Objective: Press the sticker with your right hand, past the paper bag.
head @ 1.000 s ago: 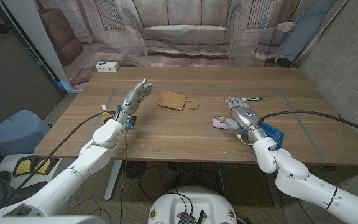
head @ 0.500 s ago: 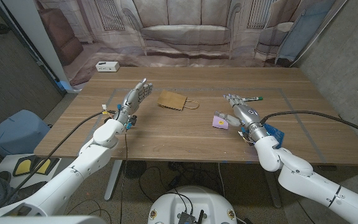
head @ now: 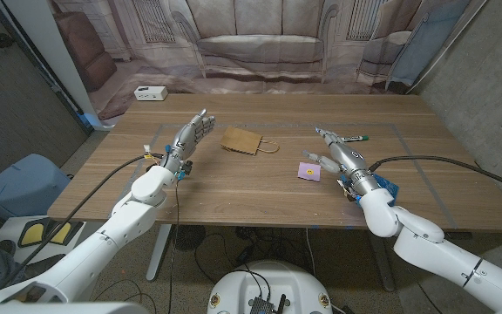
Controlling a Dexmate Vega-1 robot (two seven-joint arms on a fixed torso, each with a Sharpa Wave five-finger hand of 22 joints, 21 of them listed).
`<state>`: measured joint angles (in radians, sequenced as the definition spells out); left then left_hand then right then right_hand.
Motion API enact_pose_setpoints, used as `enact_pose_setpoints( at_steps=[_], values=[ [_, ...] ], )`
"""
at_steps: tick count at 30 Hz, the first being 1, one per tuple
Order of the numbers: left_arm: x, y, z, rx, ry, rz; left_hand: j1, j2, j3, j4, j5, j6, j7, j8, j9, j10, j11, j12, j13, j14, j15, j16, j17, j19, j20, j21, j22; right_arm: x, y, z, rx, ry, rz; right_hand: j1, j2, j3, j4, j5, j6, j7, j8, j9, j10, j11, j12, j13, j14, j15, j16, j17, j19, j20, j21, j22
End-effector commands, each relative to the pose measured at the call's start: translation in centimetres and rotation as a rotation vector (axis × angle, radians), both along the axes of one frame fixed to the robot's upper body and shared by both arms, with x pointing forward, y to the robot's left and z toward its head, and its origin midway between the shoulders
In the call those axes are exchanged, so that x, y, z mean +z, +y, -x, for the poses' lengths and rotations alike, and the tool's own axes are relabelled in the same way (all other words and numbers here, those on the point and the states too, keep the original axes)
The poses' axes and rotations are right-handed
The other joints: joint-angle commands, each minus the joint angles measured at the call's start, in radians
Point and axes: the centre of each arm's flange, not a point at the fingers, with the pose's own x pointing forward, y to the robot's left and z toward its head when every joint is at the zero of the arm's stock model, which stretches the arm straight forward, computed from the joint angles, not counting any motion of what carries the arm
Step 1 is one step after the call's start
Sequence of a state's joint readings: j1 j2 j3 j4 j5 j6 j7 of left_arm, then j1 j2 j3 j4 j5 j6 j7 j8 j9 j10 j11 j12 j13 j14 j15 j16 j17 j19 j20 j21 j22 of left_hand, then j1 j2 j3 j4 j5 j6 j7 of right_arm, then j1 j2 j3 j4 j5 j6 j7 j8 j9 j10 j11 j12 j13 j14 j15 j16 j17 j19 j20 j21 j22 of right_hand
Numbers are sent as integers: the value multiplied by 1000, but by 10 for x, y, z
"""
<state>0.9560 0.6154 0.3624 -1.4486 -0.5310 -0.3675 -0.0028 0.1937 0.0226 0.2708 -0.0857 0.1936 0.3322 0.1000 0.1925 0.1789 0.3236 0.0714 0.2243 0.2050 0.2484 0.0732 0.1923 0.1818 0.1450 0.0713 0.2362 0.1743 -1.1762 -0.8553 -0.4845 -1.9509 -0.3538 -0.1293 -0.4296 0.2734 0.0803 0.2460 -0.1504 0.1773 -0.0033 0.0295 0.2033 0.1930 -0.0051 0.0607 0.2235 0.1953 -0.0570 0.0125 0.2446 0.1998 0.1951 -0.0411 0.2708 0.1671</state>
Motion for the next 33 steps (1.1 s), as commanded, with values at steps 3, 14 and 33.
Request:
enact_pose_setpoints(
  at_steps=[3,14,33],
  values=[
    [4,4,-1,-4,-11,1,-1,10,2,-4,-4,8,-4,0,4,6,0,-4,0,7,1,1,1,10,3,-7,5,9,-9,-7,161,49,-189,4,-3,3,3,0,33,7,12,1,11,8,3,2,10,6,3,2,17,-7,-8,2],
    [7,8,0,4,-15,-8,-2,10,2,-4,-4,8,-4,0,4,7,-1,-4,0,8,1,1,1,11,3,-9,6,11,-16,-16,338,119,-383,2,-9,-2,5,0,56,11,15,-1,53,15,13,2,38,10,8,3,44,-2,-10,3],
    [10,5,-9,-14,-3,-21,-2,11,1,-6,-4,9,-3,0,4,8,-1,-4,0,8,1,0,1,13,2,-14,6,18,-25,-22,455,194,-515,88,71,64,-13,25,108,19,18,-2,86,22,7,1,64,15,-1,1,66,6,-33,3]
  ],
)
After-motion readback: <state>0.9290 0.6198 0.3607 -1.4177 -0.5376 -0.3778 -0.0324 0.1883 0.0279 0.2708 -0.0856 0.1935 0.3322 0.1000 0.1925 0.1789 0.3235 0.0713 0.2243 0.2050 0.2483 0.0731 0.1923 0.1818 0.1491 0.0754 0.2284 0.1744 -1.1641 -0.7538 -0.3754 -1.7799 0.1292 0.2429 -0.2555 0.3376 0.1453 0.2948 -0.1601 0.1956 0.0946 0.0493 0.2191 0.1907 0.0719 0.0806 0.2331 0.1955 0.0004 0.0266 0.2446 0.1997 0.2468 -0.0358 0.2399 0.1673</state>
